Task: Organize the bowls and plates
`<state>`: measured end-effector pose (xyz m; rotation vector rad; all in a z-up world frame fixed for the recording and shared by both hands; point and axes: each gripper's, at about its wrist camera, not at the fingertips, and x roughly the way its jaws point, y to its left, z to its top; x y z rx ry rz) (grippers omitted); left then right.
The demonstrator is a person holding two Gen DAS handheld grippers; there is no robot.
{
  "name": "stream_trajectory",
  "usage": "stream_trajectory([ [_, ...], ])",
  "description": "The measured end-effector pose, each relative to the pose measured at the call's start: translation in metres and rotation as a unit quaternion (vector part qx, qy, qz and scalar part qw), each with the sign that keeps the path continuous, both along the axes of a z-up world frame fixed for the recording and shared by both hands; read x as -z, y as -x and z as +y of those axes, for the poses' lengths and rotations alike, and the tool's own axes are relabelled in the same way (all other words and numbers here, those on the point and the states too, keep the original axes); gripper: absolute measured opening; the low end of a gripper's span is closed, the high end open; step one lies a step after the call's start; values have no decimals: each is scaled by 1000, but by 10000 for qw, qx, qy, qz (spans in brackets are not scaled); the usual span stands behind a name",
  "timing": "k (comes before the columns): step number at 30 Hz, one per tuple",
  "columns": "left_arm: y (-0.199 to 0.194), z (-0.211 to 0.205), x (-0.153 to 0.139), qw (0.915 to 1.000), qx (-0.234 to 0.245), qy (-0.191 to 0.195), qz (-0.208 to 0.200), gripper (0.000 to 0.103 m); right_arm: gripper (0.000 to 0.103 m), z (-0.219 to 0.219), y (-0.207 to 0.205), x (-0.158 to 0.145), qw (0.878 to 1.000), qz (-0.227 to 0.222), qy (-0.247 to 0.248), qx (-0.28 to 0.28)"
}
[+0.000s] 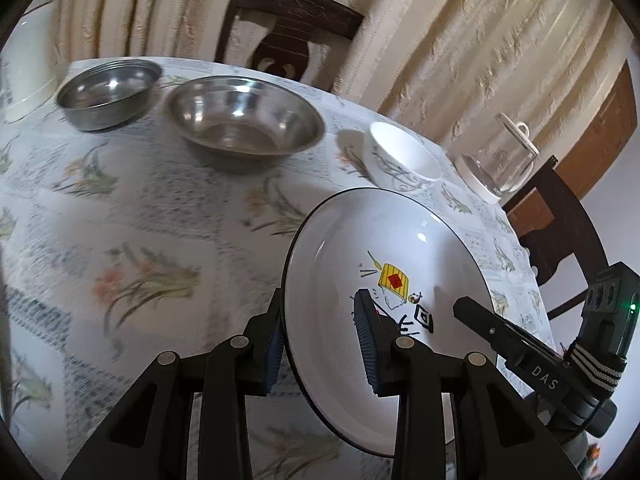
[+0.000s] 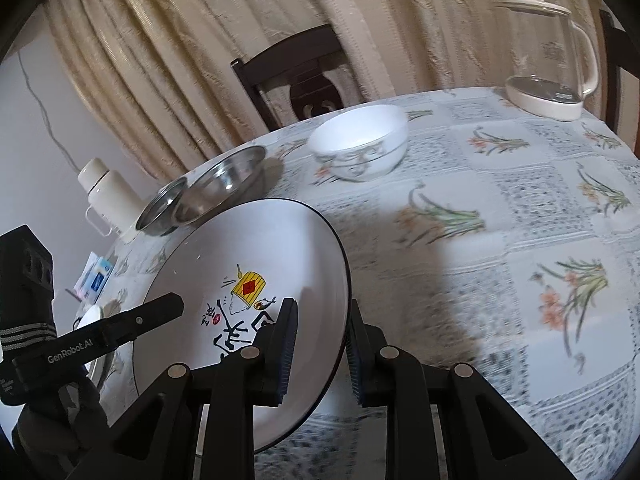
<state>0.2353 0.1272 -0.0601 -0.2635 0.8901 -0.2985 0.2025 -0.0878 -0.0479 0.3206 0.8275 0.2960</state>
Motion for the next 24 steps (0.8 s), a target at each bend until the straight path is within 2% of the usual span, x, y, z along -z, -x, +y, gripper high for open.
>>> stream_trajectory([
  [11,36,58,-7,9984,-556,14,-107,34,25,52,16,-10,9988,-121,53,-471],
  [16,51,85,-7,9969,-765,39,-182,25,25,73,20,-10,9979,-114,46,-629],
  [24,72,127,-9,9938,-1081,89,-235,25,25,111,25,-15,9953,-132,2,-959],
])
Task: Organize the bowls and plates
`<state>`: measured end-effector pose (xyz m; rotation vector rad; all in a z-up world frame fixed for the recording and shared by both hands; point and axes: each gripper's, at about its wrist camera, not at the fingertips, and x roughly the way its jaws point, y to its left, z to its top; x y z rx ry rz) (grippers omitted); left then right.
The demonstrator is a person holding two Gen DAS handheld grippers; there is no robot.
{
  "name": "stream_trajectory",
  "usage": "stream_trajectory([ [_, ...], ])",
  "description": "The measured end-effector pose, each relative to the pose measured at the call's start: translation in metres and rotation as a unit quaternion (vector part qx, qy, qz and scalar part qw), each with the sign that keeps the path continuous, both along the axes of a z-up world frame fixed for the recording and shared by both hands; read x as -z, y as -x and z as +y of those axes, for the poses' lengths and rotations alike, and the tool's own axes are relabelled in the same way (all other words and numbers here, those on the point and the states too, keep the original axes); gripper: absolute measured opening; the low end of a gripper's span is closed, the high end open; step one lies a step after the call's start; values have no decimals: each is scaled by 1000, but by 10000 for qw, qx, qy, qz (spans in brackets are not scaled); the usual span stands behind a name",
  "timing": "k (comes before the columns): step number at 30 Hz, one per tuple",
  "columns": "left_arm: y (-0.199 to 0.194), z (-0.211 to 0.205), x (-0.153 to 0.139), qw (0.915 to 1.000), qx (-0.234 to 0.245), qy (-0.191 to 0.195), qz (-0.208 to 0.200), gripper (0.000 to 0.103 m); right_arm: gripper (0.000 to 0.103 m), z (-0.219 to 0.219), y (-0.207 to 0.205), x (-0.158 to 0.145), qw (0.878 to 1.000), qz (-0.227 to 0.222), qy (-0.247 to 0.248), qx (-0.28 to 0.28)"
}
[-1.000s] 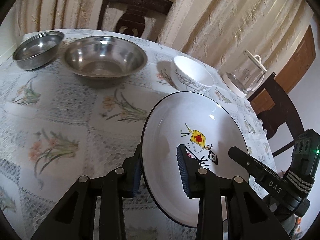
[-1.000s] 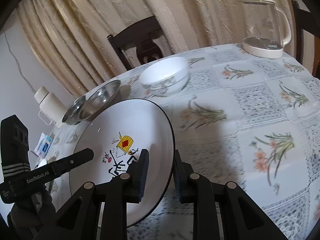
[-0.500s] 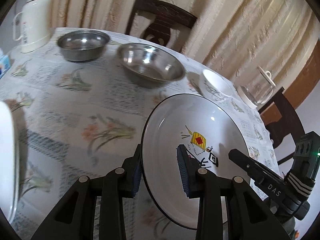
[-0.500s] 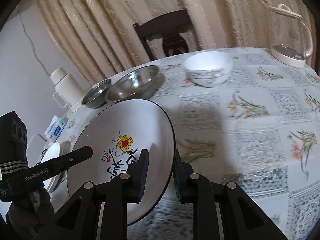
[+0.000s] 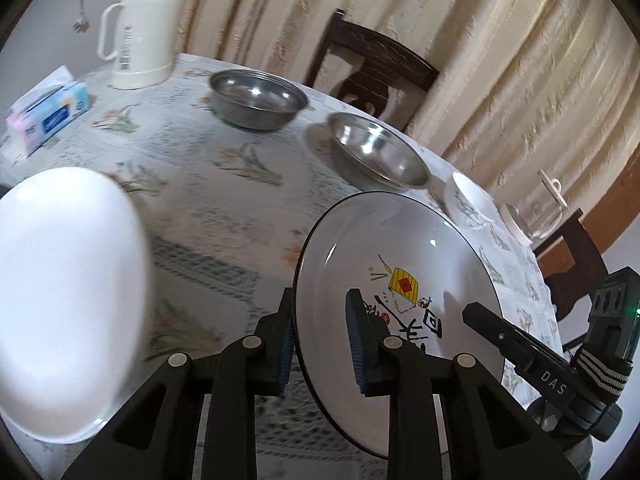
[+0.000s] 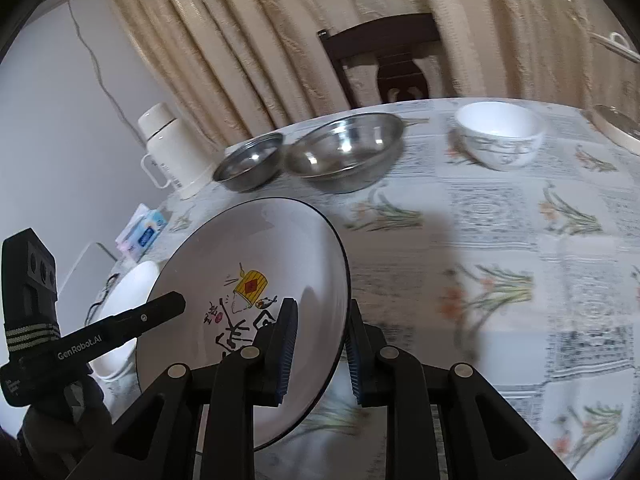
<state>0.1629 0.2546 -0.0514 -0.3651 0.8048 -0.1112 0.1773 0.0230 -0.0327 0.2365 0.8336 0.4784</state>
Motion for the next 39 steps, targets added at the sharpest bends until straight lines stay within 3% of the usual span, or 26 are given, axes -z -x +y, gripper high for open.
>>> stream_trajectory([
  [14,43,99,-24,9950,-964,-141,-228,25,25,102,-1,-11,9958,56,-84,-910],
  [23,66,163,-18,9867,-1614,-152,-120,25,25,170,0,-11,9882,193,-59,-1519],
  [39,80,213,0,9800,-1990,-19,52,25,25,221,6,-1,9812,281,204,-1898],
])
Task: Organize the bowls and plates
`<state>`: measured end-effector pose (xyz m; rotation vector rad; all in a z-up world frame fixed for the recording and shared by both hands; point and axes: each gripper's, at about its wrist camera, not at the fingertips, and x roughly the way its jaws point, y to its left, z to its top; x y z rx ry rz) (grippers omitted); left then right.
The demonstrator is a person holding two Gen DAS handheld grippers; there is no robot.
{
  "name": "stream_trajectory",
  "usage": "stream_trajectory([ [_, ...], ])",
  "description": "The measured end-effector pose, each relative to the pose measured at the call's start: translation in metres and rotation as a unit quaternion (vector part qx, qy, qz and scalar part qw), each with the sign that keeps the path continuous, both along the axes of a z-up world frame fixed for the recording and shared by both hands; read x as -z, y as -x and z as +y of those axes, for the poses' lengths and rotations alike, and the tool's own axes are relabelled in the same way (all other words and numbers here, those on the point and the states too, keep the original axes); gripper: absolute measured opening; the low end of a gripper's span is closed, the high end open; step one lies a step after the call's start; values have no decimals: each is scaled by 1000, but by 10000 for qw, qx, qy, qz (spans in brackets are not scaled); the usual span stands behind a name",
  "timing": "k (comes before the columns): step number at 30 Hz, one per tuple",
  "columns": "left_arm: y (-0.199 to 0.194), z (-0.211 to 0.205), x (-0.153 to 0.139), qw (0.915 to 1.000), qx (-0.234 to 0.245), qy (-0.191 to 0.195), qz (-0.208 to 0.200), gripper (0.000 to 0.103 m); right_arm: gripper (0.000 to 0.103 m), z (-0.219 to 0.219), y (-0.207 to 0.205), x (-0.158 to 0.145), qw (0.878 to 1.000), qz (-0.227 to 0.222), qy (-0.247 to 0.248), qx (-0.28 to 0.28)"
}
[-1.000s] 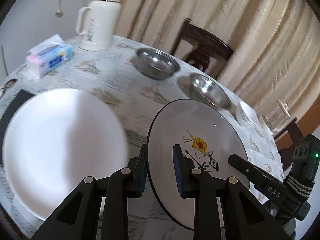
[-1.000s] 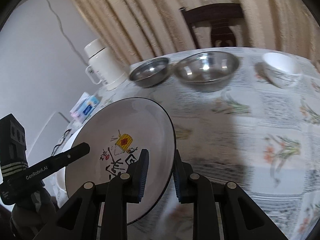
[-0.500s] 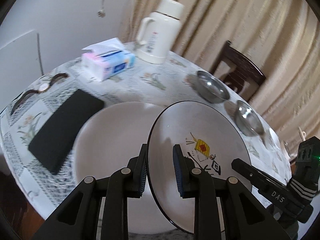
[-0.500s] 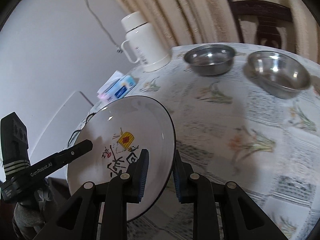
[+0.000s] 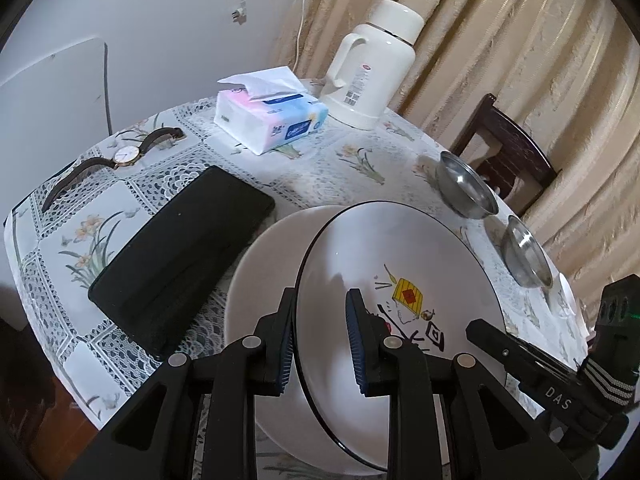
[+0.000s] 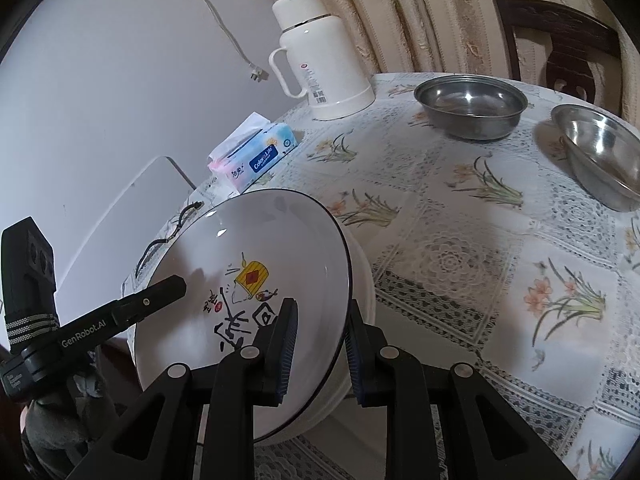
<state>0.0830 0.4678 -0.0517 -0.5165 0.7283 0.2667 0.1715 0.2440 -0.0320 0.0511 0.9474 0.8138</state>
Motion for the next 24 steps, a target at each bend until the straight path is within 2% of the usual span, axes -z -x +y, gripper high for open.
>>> stream_trajectory([
  [7,0,6,6,10000,-15,34,38,25,25,9,2,1,9998,-150,141,-28],
  [24,-3,8,19,9998,52,54,207,25,27,15,2,9,9997,-102,225,18],
])
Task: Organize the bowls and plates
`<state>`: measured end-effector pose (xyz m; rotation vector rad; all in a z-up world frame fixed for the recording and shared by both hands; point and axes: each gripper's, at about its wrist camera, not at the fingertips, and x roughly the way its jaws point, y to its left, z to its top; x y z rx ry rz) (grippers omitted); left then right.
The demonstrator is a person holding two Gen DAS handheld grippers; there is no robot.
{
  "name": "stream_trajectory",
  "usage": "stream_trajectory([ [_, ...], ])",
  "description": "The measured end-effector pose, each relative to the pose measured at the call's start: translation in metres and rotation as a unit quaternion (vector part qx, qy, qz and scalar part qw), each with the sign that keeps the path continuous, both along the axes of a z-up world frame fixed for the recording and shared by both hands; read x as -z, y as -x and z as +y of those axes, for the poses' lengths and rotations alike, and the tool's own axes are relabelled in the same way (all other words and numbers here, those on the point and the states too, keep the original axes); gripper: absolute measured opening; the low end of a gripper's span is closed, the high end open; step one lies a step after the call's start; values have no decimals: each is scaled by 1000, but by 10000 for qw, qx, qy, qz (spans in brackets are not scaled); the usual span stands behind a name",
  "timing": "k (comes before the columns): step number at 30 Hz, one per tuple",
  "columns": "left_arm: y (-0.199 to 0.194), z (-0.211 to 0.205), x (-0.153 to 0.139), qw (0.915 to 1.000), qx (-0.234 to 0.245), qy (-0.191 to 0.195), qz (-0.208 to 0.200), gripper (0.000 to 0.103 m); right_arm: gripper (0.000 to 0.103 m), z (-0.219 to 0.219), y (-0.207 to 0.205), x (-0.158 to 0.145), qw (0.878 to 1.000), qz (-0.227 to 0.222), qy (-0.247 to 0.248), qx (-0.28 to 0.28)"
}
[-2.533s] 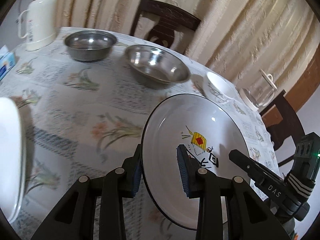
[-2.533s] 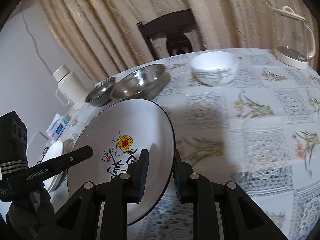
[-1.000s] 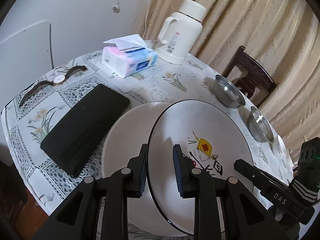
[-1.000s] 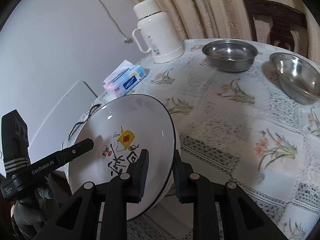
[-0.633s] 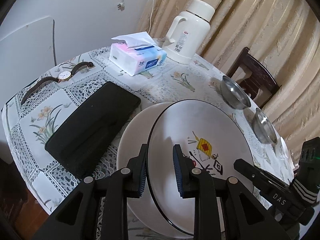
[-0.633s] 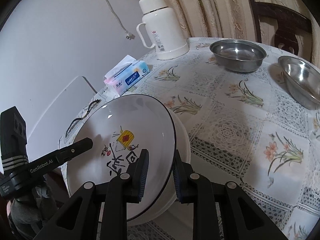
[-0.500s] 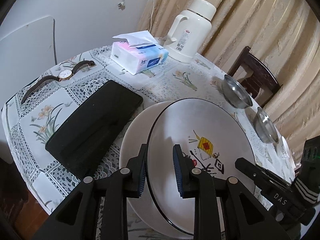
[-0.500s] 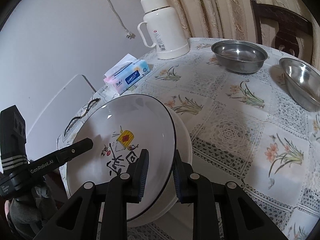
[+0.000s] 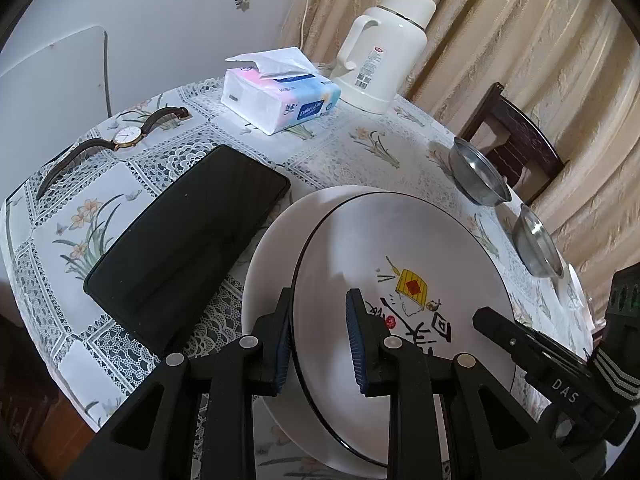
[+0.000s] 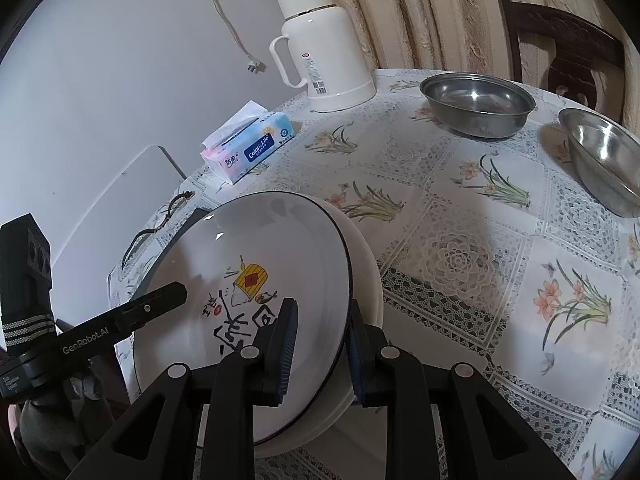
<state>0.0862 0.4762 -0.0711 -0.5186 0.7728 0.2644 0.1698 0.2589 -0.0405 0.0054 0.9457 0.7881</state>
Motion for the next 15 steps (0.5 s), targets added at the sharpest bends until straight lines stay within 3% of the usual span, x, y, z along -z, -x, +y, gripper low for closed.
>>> stream_trajectory([
  [8,-4,-7,-1,9998,76,-181,31,37,30,-2,-1,0,9999,45,-101,42],
  [15,-5,-12,-3,9994,118,-326,29,41,41,-2,1,-2,9997,87,-244,17],
])
